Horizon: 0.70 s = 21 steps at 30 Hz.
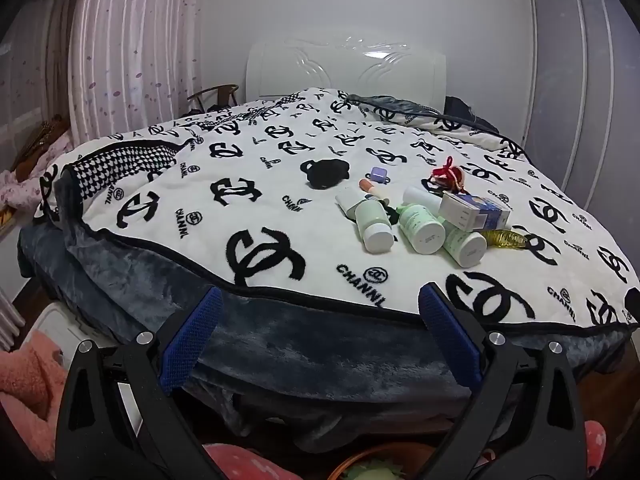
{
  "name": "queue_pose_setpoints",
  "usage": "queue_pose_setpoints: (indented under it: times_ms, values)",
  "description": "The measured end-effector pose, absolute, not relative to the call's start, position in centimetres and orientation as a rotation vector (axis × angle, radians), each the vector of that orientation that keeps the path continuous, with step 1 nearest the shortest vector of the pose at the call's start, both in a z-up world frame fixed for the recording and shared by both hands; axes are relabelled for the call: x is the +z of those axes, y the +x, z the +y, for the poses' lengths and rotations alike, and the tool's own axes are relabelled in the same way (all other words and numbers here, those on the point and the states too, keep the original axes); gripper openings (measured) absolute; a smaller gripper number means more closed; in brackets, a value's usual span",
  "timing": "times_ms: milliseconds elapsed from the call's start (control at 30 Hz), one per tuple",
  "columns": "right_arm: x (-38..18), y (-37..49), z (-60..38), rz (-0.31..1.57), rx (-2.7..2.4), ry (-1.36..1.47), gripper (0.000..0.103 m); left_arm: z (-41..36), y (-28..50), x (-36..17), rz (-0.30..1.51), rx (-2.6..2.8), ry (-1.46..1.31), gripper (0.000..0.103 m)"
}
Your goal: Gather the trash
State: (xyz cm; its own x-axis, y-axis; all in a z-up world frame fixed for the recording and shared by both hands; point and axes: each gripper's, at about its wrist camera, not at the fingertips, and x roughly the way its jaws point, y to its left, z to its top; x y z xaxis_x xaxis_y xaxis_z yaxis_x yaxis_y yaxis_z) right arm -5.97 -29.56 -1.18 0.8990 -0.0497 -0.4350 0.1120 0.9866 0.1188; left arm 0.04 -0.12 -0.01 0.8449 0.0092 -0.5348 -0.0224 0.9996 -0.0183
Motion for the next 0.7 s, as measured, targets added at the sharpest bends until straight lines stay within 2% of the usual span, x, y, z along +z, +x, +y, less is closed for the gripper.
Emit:
queue_pose_setpoints:
  times_ms: [700]
  values:
    - [-1.68,-6.13,-29.33,0.466,-0.067,0.154,0.098,-1.13,-0.39,-0.08,0.559,0.004,-0.022,0.096]
